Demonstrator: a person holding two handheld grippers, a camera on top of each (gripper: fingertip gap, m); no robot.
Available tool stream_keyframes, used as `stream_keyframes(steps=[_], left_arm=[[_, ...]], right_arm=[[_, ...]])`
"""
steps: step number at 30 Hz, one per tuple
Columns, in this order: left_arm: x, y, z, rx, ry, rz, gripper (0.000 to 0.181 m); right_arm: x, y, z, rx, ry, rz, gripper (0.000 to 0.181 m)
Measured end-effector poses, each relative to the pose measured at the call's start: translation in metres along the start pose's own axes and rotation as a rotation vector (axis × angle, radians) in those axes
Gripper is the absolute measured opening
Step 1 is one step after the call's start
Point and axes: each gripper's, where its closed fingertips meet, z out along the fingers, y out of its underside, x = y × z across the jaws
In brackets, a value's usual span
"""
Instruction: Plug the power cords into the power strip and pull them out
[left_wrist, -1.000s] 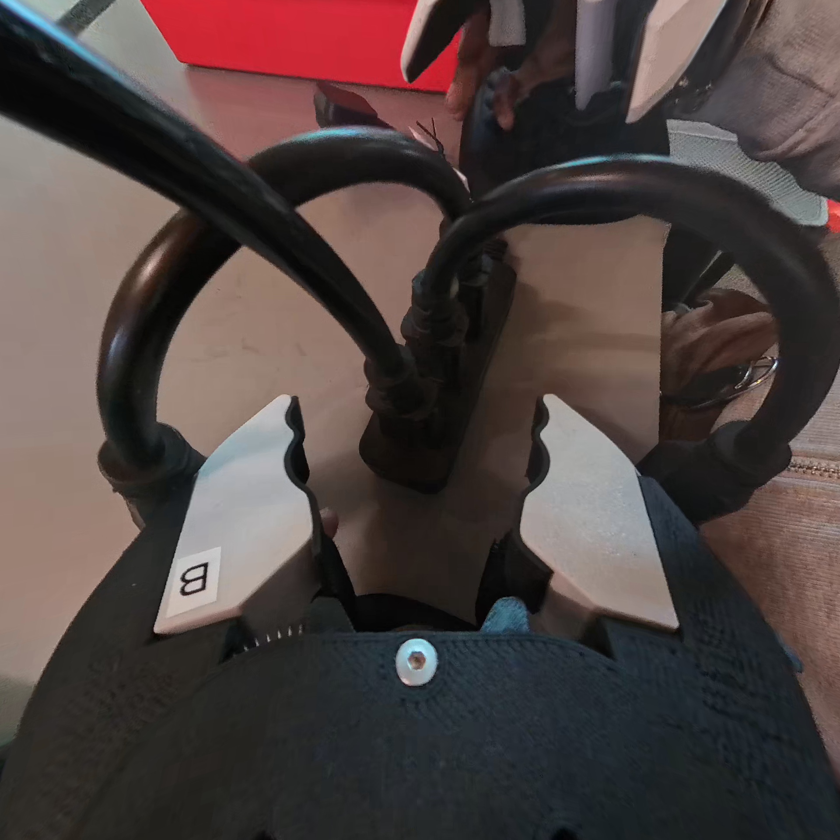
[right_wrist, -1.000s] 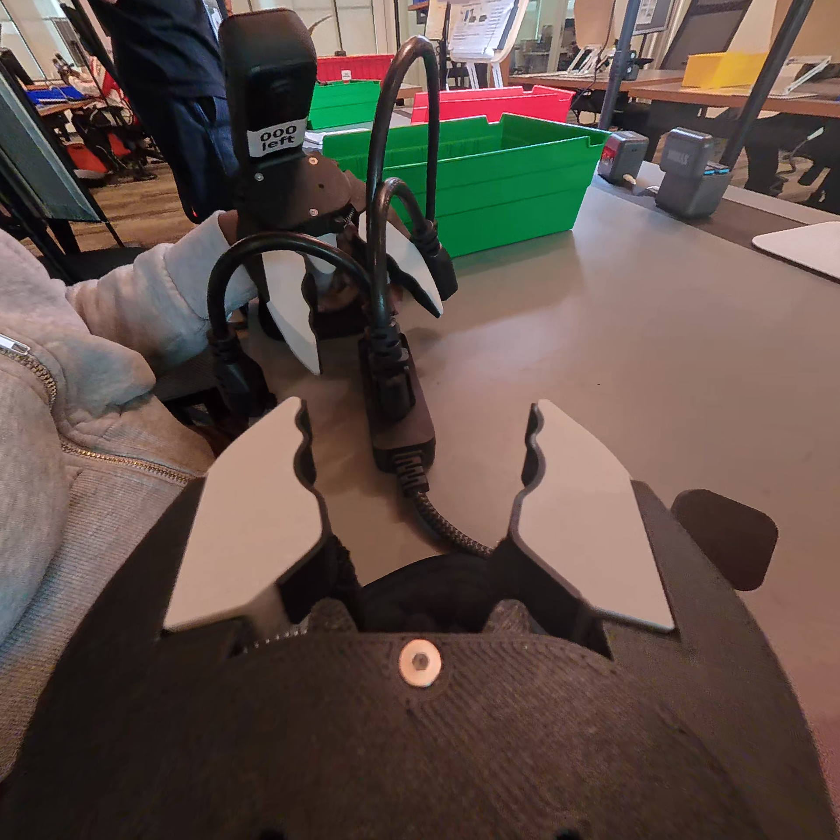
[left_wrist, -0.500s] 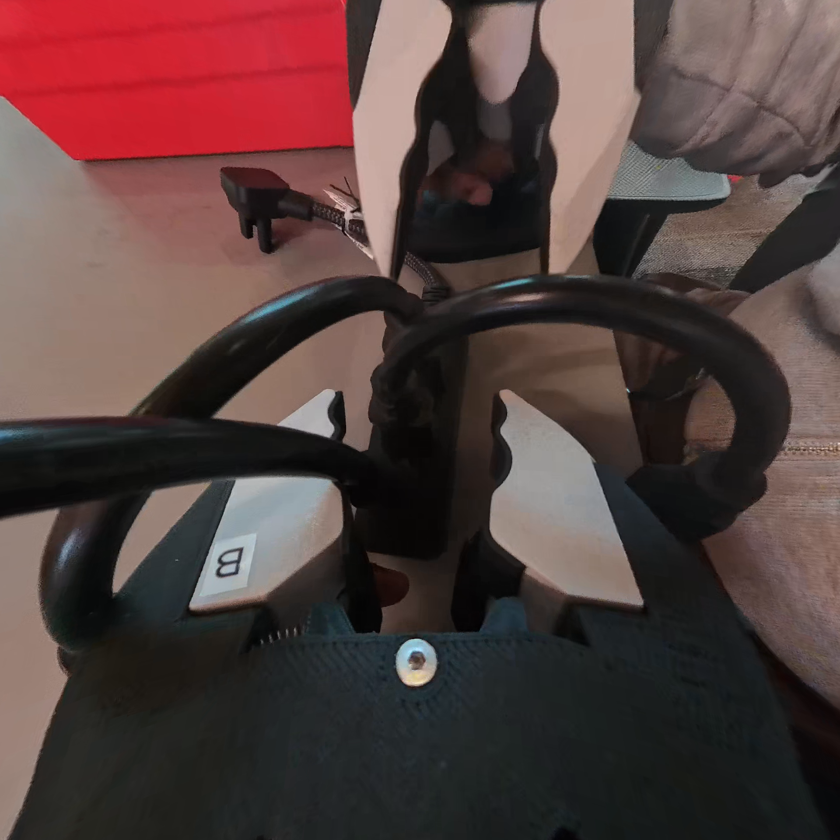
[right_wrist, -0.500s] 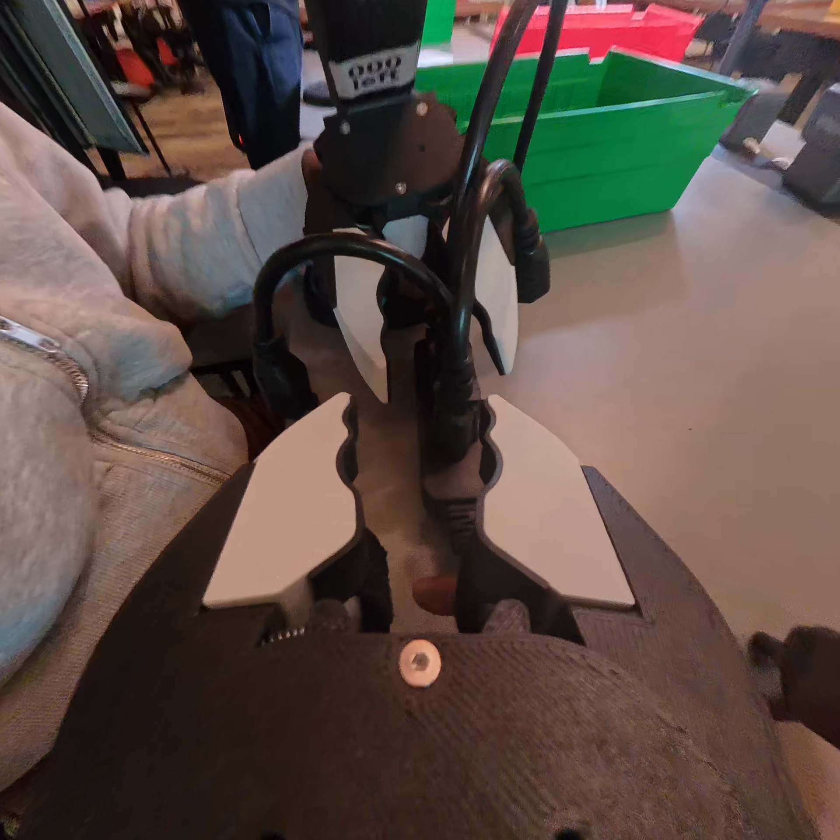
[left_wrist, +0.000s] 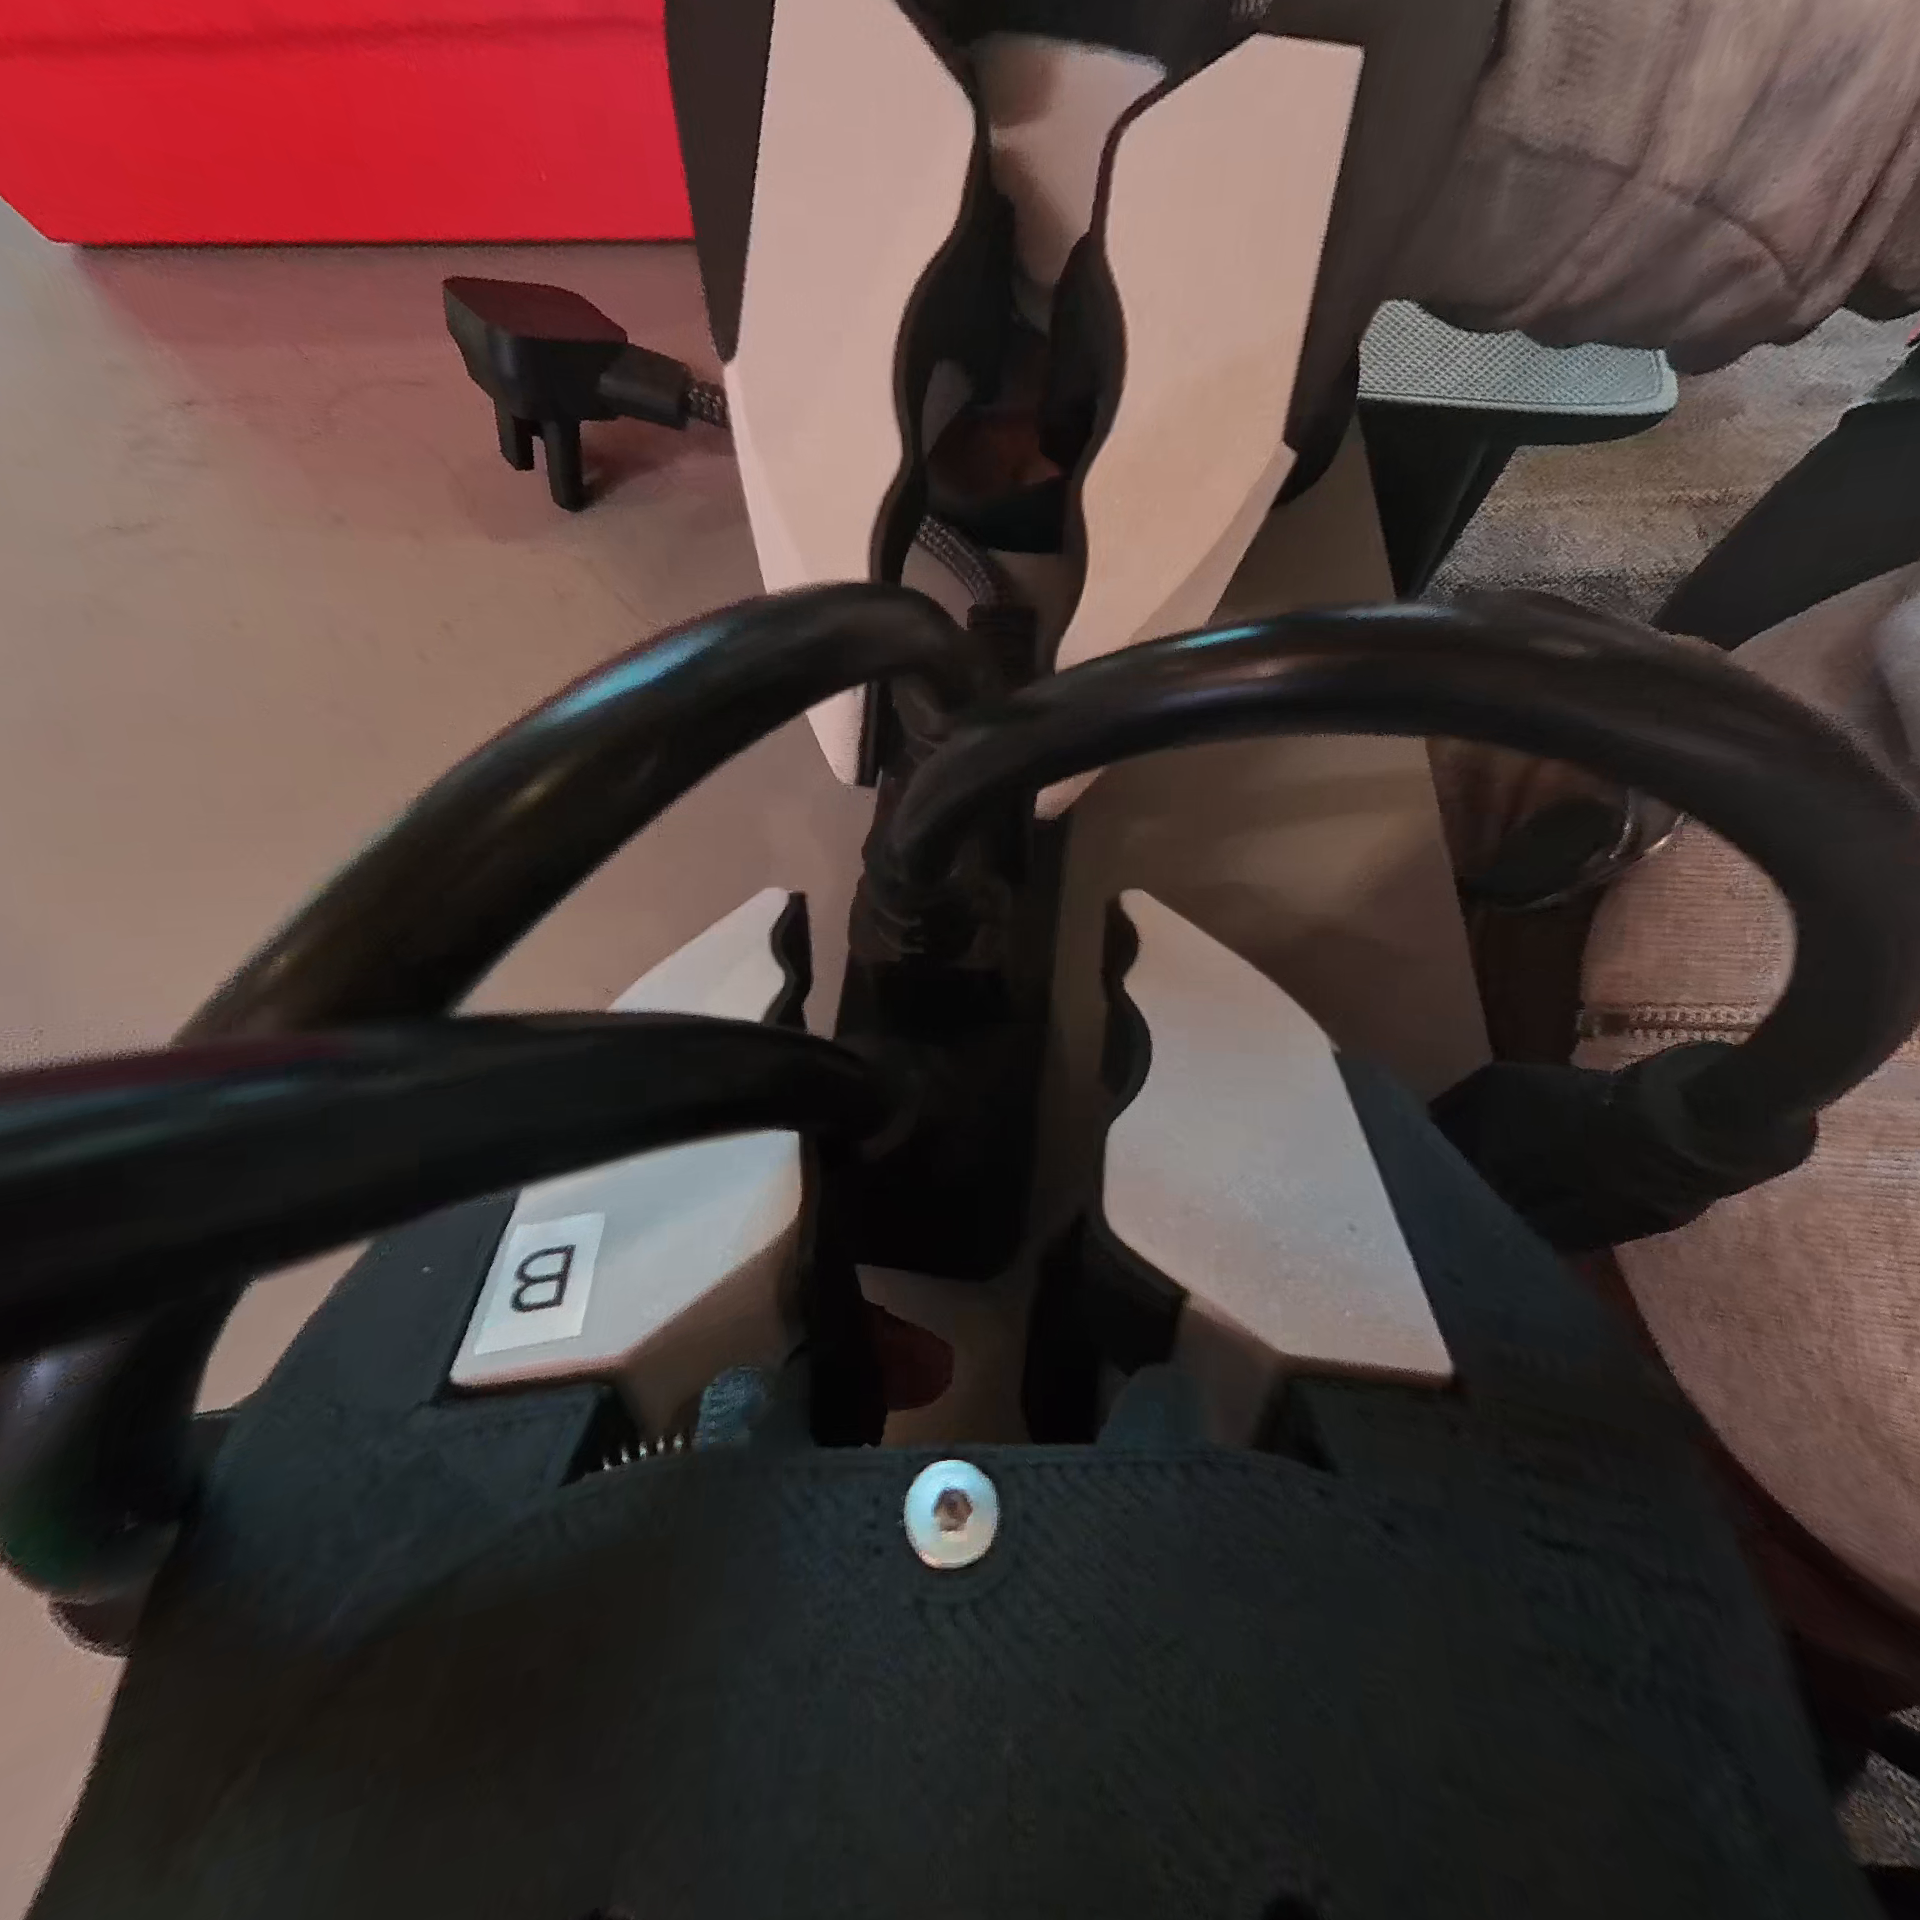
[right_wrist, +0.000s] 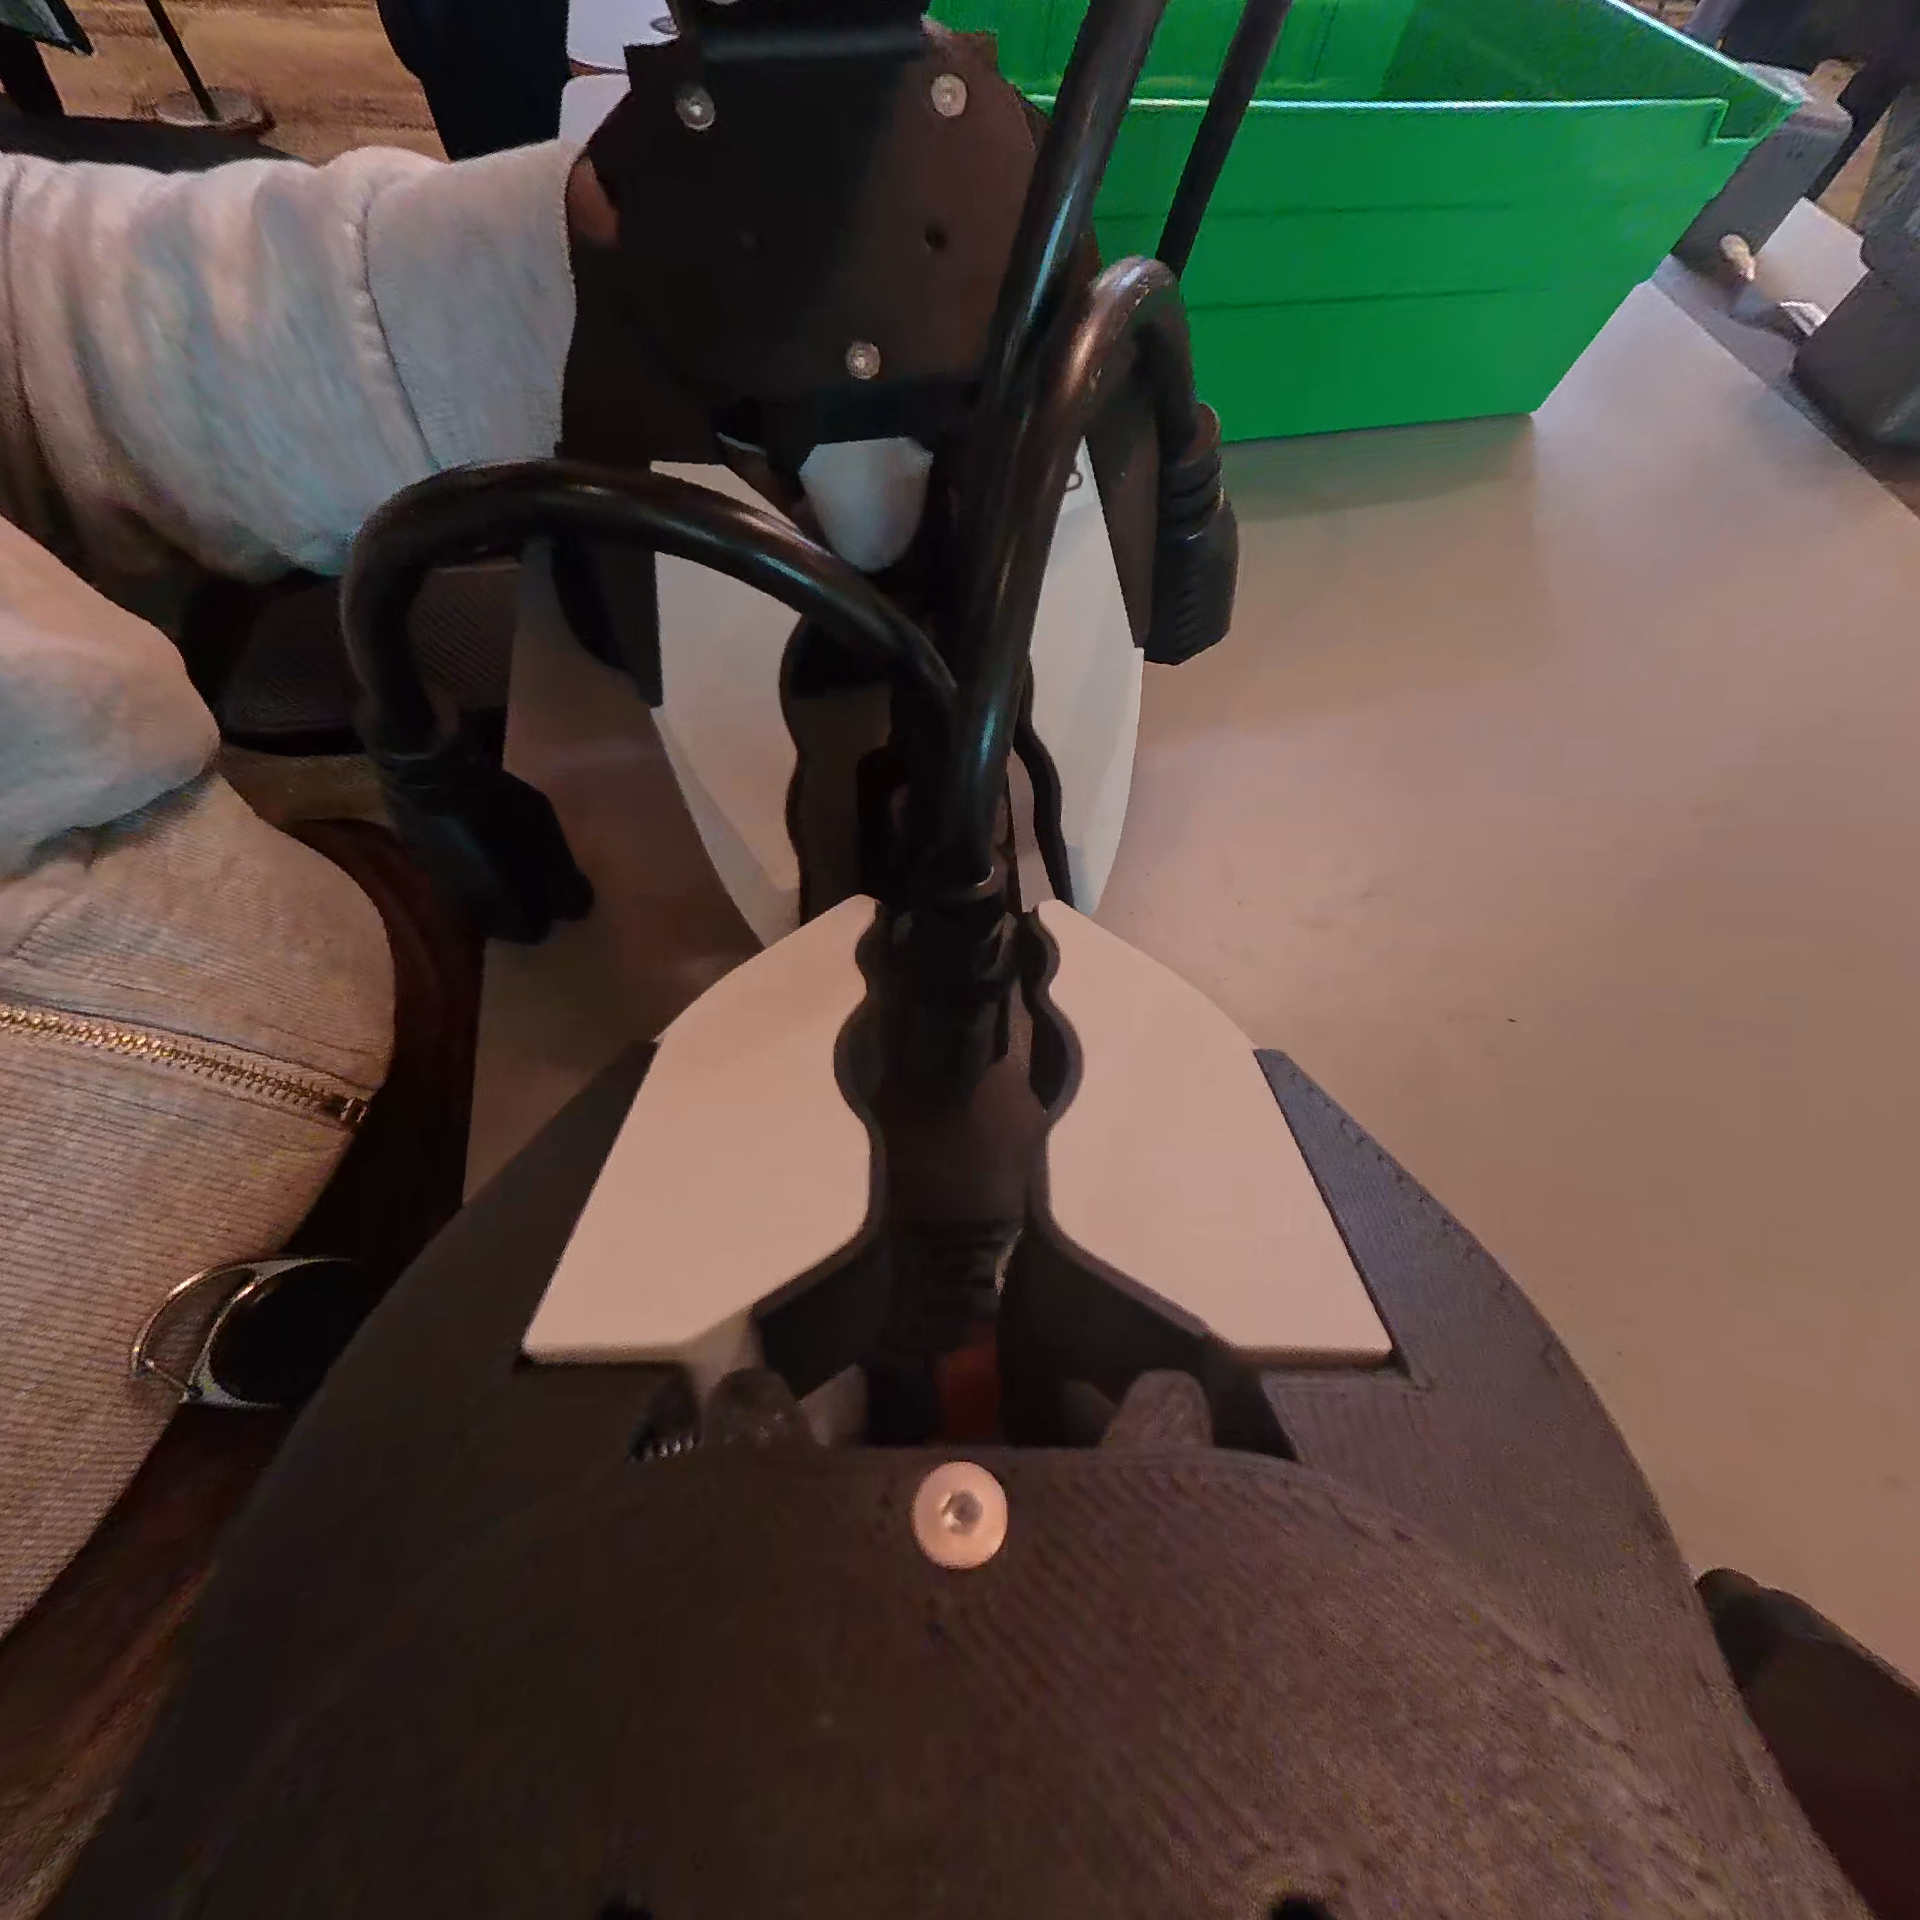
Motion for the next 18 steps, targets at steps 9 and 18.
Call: stream_keyframes(steps=[9, 18], left_arm=[[-0.002, 0.004, 0.003, -0.037, 0.013, 0.062, 0.070], [-0.004, 0.012, 0.009, -0.090, 0.018, 0.081, 0.048]], right_arm=[[0.000, -0.003, 0.005, 0.013, -0.030, -0.041, 0.024], [0.002, -0.008, 0.006, 0.033, -0.030, -0.059, 0.027]])
